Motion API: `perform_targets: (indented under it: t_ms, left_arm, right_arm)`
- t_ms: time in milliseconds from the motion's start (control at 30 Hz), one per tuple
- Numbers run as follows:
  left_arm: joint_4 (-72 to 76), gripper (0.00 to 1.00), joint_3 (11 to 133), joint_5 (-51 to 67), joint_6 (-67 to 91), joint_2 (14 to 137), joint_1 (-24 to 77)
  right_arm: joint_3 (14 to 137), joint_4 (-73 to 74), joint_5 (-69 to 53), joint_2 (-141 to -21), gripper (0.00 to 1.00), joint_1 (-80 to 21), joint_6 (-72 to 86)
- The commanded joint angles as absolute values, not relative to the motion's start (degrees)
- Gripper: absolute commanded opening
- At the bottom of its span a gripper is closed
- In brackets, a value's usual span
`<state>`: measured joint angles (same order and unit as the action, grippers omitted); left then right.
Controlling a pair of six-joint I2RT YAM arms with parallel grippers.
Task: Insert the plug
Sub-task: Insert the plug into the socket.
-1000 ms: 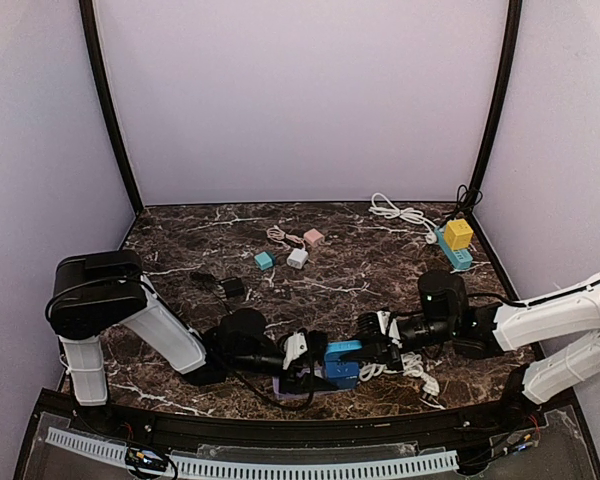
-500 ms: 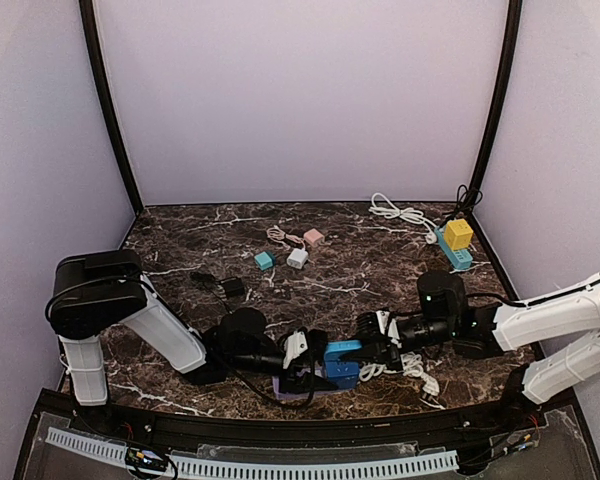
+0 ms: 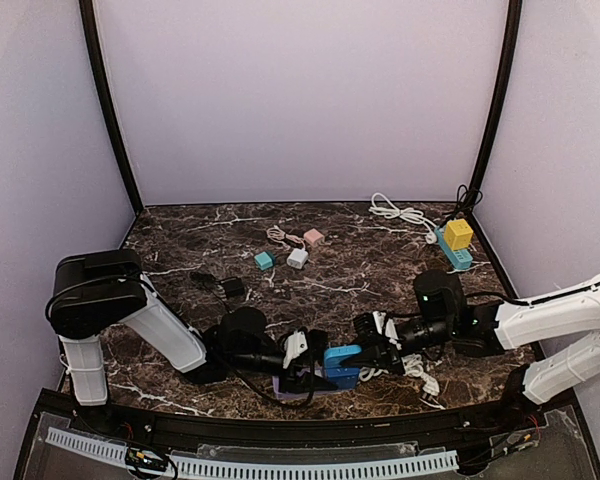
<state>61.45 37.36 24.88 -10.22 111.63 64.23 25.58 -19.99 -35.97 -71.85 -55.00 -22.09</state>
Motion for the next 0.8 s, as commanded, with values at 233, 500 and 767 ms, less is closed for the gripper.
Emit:
perform_targets:
  t_ms: [233, 500, 767]
  left_arm:
    - [57.47, 0.01, 37.5, 28.73, -16.03, 111.82, 63.98]
    - [57.78, 0.01, 37.55, 29.0, -15.05, 111.99, 64.01]
    - [56.29, 0.01, 38.24, 27.56, -13.12, 112.14, 63.83]
  right_arm:
    - [27.12, -13.6, -28.69, -75.63, 0.0, -53.79, -21.43]
    - [27.13, -13.03, -27.87, -75.67, 0.0, -52.74, -19.53]
    - [24.75, -14.64, -30.67, -72.51, 0.0, -52.82, -18.76]
